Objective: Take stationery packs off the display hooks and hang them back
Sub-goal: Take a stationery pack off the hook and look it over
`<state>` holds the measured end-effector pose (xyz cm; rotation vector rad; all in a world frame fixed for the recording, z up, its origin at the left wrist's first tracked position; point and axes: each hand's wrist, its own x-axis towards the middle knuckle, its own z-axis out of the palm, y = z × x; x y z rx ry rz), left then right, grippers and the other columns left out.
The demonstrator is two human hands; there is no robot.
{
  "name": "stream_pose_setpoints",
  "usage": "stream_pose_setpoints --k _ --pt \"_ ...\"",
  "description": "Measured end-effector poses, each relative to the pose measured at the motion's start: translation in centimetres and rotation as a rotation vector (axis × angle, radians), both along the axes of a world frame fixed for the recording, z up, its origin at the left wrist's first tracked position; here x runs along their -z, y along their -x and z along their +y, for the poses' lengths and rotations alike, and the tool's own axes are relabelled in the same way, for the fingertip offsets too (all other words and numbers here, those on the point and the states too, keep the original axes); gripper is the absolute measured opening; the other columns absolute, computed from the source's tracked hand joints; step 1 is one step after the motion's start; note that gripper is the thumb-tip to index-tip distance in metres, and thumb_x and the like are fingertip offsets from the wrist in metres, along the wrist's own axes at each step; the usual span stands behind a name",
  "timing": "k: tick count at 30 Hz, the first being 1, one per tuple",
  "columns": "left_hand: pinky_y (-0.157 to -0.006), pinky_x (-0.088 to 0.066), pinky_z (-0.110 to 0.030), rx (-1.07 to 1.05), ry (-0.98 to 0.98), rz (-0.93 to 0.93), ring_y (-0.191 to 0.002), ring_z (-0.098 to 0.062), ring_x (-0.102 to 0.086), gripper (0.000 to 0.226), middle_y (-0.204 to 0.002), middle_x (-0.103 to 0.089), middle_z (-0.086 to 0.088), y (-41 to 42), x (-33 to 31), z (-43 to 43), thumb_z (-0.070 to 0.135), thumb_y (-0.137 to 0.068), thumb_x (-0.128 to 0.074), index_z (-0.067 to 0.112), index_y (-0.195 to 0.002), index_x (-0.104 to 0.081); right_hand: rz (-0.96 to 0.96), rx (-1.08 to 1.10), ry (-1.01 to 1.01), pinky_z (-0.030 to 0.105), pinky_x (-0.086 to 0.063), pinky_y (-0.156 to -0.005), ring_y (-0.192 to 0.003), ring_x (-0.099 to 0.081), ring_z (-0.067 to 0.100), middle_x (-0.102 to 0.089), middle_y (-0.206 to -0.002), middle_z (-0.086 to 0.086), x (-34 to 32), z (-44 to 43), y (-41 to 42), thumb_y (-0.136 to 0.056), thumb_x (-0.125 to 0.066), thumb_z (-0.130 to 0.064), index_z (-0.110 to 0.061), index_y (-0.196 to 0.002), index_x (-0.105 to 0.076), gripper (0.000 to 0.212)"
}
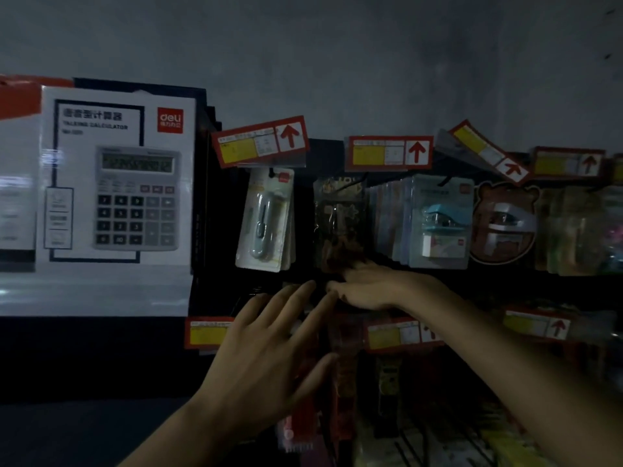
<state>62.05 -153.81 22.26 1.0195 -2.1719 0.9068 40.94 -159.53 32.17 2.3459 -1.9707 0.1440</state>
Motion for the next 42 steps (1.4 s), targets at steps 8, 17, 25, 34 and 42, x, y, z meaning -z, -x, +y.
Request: stream_pose_setpoints --k 8,17,25,34,42 --pt "-0.110 -0.043 -0.046 -0.011 -0.010 -0.005 -0.144 -0.025 -0.045 0.072 -0.159 -0.045 -0.005 0.2 0.0 0.3 0.066 -0.104 -0.032 0.028 -0.164 -0.022 -0.288 -0.164 0.213 0.034 -0.033 -0.112 -0.146 -0.036 0.018 -0.036 -0.162 -0.003 0.4 2.5 0.0 -0.103 -0.035 -0.061 -0.032 -0.154 -0.041 0.059" --pt "-0.108 -0.045 -0.044 -0.093 0.020 0.024 -0.137 -0.025 -0.050 0.070 -0.148 -0.053 -0.005 1.4 0.0 1.9 0.064 -0.104 -0.032 0.022 -0.158 -0.037 -0.393 -0.323 0.510 -0.007 -0.022 -0.089 -0.136 -0.032 -0.006 -0.039 -0.155 -0.019 3.7 9.3 2.0 -0.105 -0.051 -0.041 -0.032 -0.152 -0.045 0.048" --pt "-0.109 -0.043 -0.049 -0.219 -0.004 0.146 -0.139 -0.030 -0.049 0.070 -0.151 -0.049 -0.009 3.0 1.8 5.3 0.063 -0.102 -0.030 0.021 -0.156 -0.041 -0.377 -0.365 0.793 0.030 -0.030 -0.119 -0.150 -0.028 0.009 -0.038 -0.159 -0.009 9.9 11.9 3.4 -0.098 -0.048 -0.058 -0.030 -0.148 -0.050 0.057" --pt "-0.117 -0.038 -0.047 -0.418 -0.041 0.308 -0.145 -0.028 -0.042 0.065 -0.156 -0.045 -0.009 -0.8 8.7 13.4 0.055 -0.100 -0.051 0.022 -0.155 -0.043 -0.473 -0.544 0.737 0.043 -0.039 -0.117 -0.151 -0.033 0.022 -0.041 -0.159 0.002 17.6 14.5 -1.0 -0.096 -0.053 -0.055 -0.024 -0.150 -0.051 0.062" --pt "-0.115 -0.042 -0.051 -0.739 -0.234 0.527 -0.149 -0.029 -0.037 0.079 -0.166 -0.031 -0.005 -8.8 19.3 25.8 0.057 -0.095 -0.051 0.029 -0.162 -0.024 -0.624 -0.656 0.343 0.046 -0.042 -0.114 -0.151 -0.032 0.020 -0.036 -0.161 -0.004 29.4 20.1 -10.8 -0.094 -0.043 -0.067 -0.031 -0.148 -0.050 0.066"
